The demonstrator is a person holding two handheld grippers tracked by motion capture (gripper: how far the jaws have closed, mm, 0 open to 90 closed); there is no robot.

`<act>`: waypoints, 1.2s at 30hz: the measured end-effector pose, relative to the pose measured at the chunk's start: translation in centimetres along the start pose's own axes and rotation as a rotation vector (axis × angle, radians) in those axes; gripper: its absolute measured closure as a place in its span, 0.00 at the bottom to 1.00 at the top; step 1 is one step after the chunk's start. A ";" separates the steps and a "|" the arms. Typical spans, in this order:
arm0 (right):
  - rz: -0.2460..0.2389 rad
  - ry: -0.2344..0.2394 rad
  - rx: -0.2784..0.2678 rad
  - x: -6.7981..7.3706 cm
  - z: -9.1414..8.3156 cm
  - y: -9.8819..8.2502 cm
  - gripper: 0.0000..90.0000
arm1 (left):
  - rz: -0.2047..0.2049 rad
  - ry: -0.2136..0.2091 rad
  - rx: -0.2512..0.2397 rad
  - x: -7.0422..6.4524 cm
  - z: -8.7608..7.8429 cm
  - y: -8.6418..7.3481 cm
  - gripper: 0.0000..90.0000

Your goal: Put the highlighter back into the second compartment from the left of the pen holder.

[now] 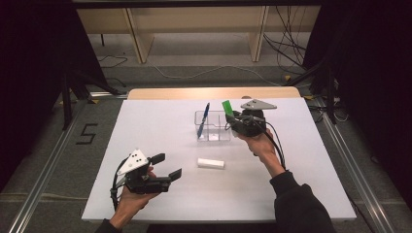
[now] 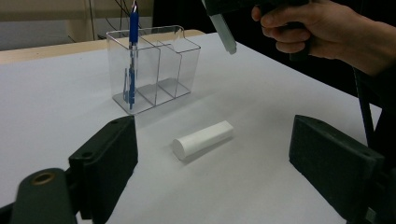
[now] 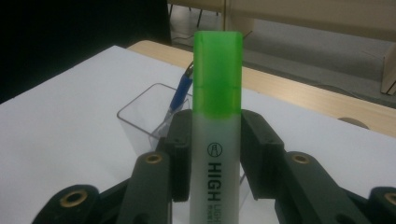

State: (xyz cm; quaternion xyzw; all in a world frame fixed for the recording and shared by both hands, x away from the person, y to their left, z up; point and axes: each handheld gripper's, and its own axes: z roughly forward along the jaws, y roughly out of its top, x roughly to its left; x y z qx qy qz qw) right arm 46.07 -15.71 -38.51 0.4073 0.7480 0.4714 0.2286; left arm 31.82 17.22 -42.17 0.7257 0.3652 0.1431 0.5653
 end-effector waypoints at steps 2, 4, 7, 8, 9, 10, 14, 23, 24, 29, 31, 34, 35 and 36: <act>0.007 -0.007 0.003 0.2 0.4 0.3 0.75 | 0.002 0.001 -0.003 0.0 0.0 0.0 0.17; 0.012 -0.008 0.008 0.3 0.8 0.6 0.75 | 0.003 0.000 -0.001 0.0 0.0 0.0 0.17; 0.011 -0.013 0.002 0.4 1.4 1.0 0.75 | 0.005 -0.001 -0.002 0.0 0.0 0.0 0.17; 0.016 -0.017 -0.002 0.5 1.5 1.1 0.75 | 0.001 -0.003 -0.001 0.0 0.0 0.1 0.17; 0.020 -0.020 -0.004 0.5 1.7 1.2 0.75 | 0.000 -0.002 -0.003 -0.1 0.0 0.1 0.17; 0.024 -0.020 -0.005 0.5 1.8 1.3 0.75 | 0.003 -0.003 -0.004 0.0 0.0 0.1 0.17; 0.023 -0.037 -0.012 0.6 2.6 1.8 0.75 | 0.001 -0.002 -0.006 -0.1 0.0 0.1 0.17; 0.012 -0.059 -0.023 1.2 4.4 2.7 0.75 | 0.002 -0.001 -0.011 0.0 -0.1 0.1 0.17; 0.010 -0.059 -0.023 1.3 4.6 2.9 0.75 | 0.003 0.000 -0.011 0.0 -0.1 0.2 0.17; 0.006 -0.066 -0.025 1.7 5.4 3.2 0.75 | 0.005 0.001 -0.013 0.1 -0.2 0.2 0.17; 0.007 -0.070 -0.027 1.8 5.7 3.2 0.75 | 0.002 -0.002 -0.011 0.1 -0.2 0.1 0.17; 0.020 -0.072 -0.027 1.8 5.9 3.2 0.75 | 0.000 -0.002 -0.012 0.1 -0.2 0.2 0.17; 0.027 -0.071 -0.026 1.7 6.0 3.2 0.74 | -0.001 -0.002 -0.014 0.1 -0.2 0.1 0.17; 0.035 -0.067 -0.024 1.6 6.1 3.2 0.74 | 0.004 0.000 -0.012 0.1 -0.2 0.1 0.17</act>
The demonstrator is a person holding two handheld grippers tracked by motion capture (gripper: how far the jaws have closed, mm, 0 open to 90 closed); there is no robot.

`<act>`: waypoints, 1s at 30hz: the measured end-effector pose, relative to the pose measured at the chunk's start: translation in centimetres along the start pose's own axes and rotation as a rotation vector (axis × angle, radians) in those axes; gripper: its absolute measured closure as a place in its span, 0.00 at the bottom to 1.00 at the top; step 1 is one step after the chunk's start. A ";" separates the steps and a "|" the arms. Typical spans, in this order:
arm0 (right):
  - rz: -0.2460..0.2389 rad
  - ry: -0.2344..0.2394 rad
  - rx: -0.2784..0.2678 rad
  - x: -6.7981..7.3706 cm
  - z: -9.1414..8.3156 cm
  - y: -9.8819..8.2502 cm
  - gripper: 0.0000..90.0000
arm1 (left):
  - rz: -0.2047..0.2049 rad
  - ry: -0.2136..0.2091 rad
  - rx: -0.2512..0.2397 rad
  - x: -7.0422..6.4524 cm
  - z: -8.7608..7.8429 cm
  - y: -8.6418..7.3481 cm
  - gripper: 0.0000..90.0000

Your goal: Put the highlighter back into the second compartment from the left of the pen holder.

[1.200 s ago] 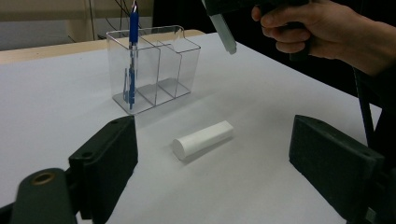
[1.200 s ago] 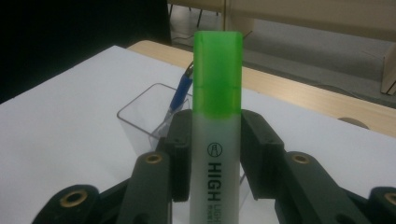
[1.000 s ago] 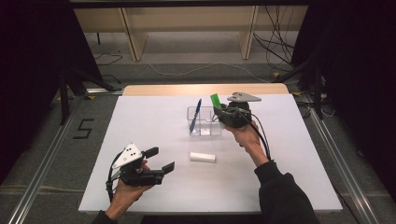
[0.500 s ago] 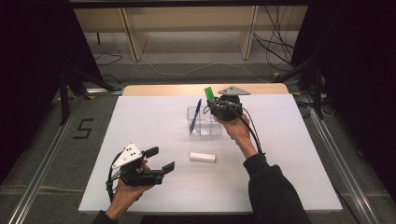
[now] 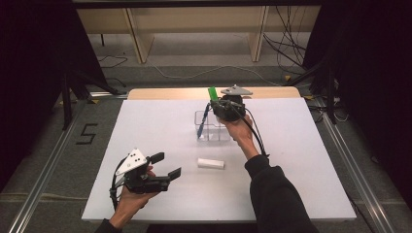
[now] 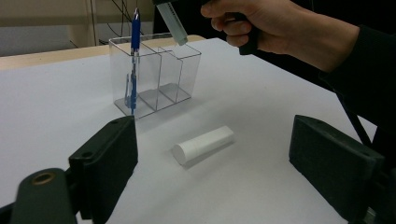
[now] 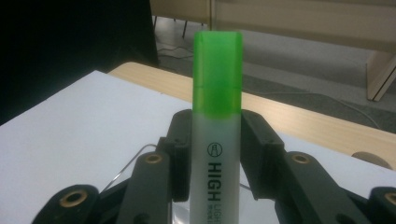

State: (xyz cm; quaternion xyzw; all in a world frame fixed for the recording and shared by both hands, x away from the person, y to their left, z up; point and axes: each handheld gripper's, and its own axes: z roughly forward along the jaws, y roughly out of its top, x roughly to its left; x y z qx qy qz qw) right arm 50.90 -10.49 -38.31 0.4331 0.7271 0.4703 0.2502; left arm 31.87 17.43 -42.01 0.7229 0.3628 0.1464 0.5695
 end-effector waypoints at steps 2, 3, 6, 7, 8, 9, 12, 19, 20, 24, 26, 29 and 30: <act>0.014 -0.003 -0.002 0.0 0.1 0.0 0.75 | -0.004 -0.002 0.000 0.0 0.0 0.0 0.17; 0.012 0.001 -0.004 0.0 0.3 -0.1 0.74 | -0.001 -0.002 0.001 -0.1 0.0 0.0 0.17; 0.010 -0.009 0.005 0.2 0.5 -0.3 0.75 | 0.002 -0.003 0.002 -0.1 0.1 0.0 0.17; 0.012 -0.009 0.004 0.3 0.7 -0.4 0.74 | 0.003 -0.004 0.003 -0.1 0.1 0.0 0.17; 0.008 -0.008 -0.001 0.4 0.8 -0.4 0.74 | 0.006 -0.003 0.004 -0.2 0.1 0.0 0.17; 0.015 -0.010 -0.002 0.5 0.9 -0.4 0.74 | 0.005 -0.004 0.003 -0.2 0.1 0.0 0.17; 0.018 -0.011 0.002 0.6 1.2 -0.5 0.74 | 0.001 -0.001 0.000 -0.1 0.0 0.0 0.17; 0.024 -0.008 0.011 0.9 1.6 -0.9 0.74 | 0.000 -0.002 -0.004 -0.1 0.1 -0.1 0.17; 0.025 -0.007 0.011 0.9 1.7 -0.9 0.74 | 0.004 -0.003 0.001 -0.1 0.1 -0.1 0.17; 0.031 -0.004 0.011 1.2 1.8 -1.1 0.74 | 0.004 -0.005 0.000 -0.1 0.1 -0.1 0.17; 0.026 -0.009 0.010 1.3 1.9 -1.1 0.74 | 0.003 -0.005 0.002 -0.1 0.1 -0.1 0.17; 0.031 -0.011 0.013 1.4 2.0 -1.3 0.74 | 0.005 -0.006 0.002 -0.1 0.1 -0.1 0.17; 0.030 -0.011 0.015 1.4 2.0 -1.3 0.74 | 0.006 -0.006 0.003 -0.1 0.1 -0.1 0.17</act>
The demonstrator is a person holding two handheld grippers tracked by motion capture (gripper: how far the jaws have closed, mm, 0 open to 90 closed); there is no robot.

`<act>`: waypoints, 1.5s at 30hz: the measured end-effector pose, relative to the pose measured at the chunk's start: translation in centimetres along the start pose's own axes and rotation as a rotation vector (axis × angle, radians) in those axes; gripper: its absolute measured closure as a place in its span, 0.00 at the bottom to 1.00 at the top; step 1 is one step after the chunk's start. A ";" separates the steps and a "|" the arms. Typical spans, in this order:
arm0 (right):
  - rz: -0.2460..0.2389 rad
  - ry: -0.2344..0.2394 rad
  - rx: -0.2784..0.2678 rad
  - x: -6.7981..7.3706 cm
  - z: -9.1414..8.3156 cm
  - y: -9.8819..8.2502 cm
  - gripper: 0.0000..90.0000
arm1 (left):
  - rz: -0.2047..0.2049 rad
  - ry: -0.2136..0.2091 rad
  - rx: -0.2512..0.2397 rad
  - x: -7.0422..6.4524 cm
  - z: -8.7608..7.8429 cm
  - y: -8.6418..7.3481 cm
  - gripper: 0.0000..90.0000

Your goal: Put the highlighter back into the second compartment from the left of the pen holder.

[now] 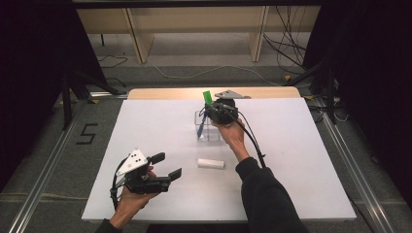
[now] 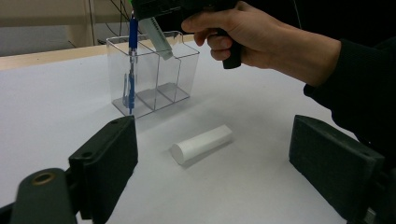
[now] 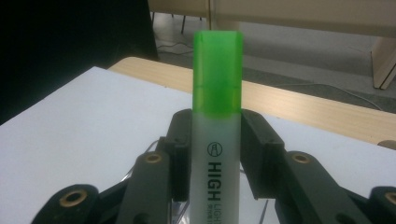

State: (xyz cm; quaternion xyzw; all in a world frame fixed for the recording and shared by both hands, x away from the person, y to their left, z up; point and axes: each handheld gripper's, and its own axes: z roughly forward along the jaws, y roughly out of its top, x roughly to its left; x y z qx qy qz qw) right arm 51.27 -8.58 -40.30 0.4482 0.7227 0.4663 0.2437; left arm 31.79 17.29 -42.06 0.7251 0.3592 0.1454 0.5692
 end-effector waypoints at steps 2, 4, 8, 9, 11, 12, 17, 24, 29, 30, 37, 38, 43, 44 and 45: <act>0.002 0.000 0.003 0.1 0.0 -0.1 0.74 | -0.001 0.000 -0.001 0.0 0.0 0.0 0.17; -0.001 -0.001 0.002 0.1 0.1 -0.2 0.74 | -0.002 0.001 -0.001 0.0 0.0 0.0 0.17; 0.008 -0.008 0.017 0.0 0.1 -0.4 0.74 | -0.004 0.001 -0.003 0.0 0.0 0.0 0.17; 0.007 -0.010 0.022 0.0 0.1 -0.5 0.73 | -0.003 0.002 -0.001 0.0 0.0 0.0 0.17; 0.016 0.001 0.053 -0.2 0.1 -0.5 0.58 | -0.003 0.005 -0.003 0.1 0.0 0.0 0.17; 0.022 0.005 0.070 -0.2 0.0 -0.4 0.53 | -0.008 0.005 -0.006 0.1 0.0 0.0 0.17; 0.014 0.010 0.100 -0.8 -1.4 0.0 0.40 | -0.009 0.009 -0.007 0.2 -0.1 0.0 0.17; -0.023 0.048 0.100 -1.1 -3.8 0.6 0.35 | -0.005 0.011 -0.004 0.2 0.0 0.0 0.17; -0.056 0.079 0.101 -0.8 -5.1 0.5 0.32 | -0.017 0.014 -0.014 0.2 -0.1 0.0 0.17; -0.065 0.080 0.102 -0.7 -5.4 0.5 0.32 | -0.012 0.014 -0.013 0.2 -0.1 0.0 0.17; -0.107 0.151 0.110 0.0 -7.4 0.2 0.30 | -0.014 0.019 -0.014 0.3 -0.1 0.0 0.17; -0.112 0.161 0.107 0.2 -7.7 0.1 0.30 | -0.014 0.019 -0.014 0.3 -0.1 0.0 0.17; -0.137 0.214 0.099 1.0 -8.9 -0.5 0.30 | -0.008 0.018 -0.008 0.4 0.0 -0.1 0.17; -0.136 0.225 0.096 1.2 -9.1 -0.6 0.30 | -0.010 0.019 -0.008 0.4 0.0 -0.1 0.17; -0.139 0.237 0.096 1.4 -9.3 -0.8 0.30 | -0.010 0.018 -0.008 0.4 0.0 -0.1 0.17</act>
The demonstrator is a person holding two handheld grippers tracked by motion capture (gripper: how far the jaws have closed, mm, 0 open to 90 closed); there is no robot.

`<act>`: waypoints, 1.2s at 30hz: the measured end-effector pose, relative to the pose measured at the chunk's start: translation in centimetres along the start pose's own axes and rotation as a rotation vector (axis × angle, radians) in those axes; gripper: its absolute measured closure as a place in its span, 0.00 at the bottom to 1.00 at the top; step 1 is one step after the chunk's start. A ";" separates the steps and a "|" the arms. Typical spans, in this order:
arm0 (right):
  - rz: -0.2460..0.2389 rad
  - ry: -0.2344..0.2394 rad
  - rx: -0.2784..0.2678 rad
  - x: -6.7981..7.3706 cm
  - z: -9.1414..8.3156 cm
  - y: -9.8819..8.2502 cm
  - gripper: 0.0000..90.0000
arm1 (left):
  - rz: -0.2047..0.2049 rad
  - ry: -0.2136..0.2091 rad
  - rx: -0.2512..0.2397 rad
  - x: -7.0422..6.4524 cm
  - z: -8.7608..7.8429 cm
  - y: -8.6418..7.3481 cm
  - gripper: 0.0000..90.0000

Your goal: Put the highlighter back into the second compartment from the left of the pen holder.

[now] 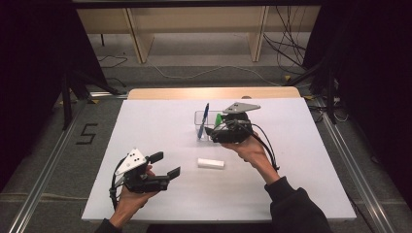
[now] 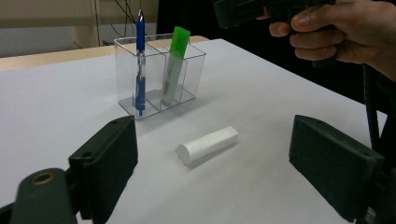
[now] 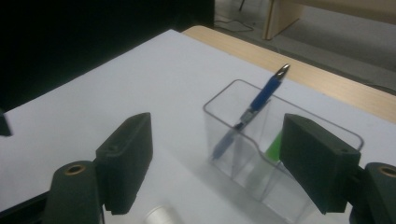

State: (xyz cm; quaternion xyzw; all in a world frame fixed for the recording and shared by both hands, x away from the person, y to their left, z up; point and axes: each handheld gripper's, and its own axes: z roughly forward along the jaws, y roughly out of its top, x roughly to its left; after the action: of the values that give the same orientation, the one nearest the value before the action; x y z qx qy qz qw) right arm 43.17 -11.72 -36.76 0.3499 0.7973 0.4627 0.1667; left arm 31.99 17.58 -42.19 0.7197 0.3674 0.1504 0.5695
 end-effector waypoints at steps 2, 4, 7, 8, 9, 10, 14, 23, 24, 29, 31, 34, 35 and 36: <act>-0.006 0.017 0.002 0.5 -0.1 -0.3 0.30 | 0.000 0.000 0.000 0.0 0.0 0.0 0.17; -0.016 0.033 0.012 0.9 -0.2 -0.6 0.30 | 0.000 0.000 0.002 0.1 0.0 0.0 0.17; -0.039 0.044 0.028 1.3 -0.3 -0.9 0.30 | -0.005 -0.001 -0.003 0.1 0.0 0.0 0.17; -0.047 0.046 0.031 1.5 -0.3 -1.0 0.30 | -0.005 -0.003 -0.003 0.1 0.0 0.0 0.17; -0.050 0.047 0.033 1.6 -0.3 -1.1 0.30 | -0.005 -0.004 -0.006 0.0 0.0 0.0 0.17; -0.055 0.053 0.036 1.6 -0.3 -1.2 0.30 | -0.004 -0.004 -0.005 0.0 0.0 0.0 0.17; -0.059 0.061 0.061 1.8 0.1 -1.5 0.30 | 0.002 -0.007 0.000 0.0 0.0 0.0 0.17; -0.087 0.072 0.116 1.7 1.3 -2.4 0.30 | -0.002 -0.008 -0.006 0.0 -0.1 0.0 0.17; -0.091 0.076 0.125 1.8 1.4 -2.4 0.30 | -0.002 -0.008 -0.006 0.0 -0.1 0.0 0.17; -0.112 0.092 0.158 1.9 1.8 -2.7 0.29 | 0.003 -0.008 -0.002 0.0 0.0 0.1 0.17; -0.119 0.100 0.172 2.0 2.0 -2.8 0.29 | 0.005 -0.009 0.000 -0.1 0.1 0.1 0.17; -0.126 0.107 0.198 2.0 2.4 -3.0 0.27 | 0.003 -0.009 -0.001 0.0 0.1 0.1 0.17; -0.129 0.109 0.202 2.0 2.5 -3.0 0.27 | -0.001 -0.008 -0.005 0.0 0.1 0.1 0.17; -0.130 0.114 0.210 2.1 2.6 -3.1 0.27 | -0.001 -0.008 -0.005 0.0 0.1 0.1 0.17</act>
State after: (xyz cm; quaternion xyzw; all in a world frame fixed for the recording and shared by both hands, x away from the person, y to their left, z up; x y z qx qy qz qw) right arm 42.03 -9.63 -40.65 0.2861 0.8706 0.3840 0.1130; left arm 32.06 17.50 -42.13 0.7186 0.3652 0.1484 0.5729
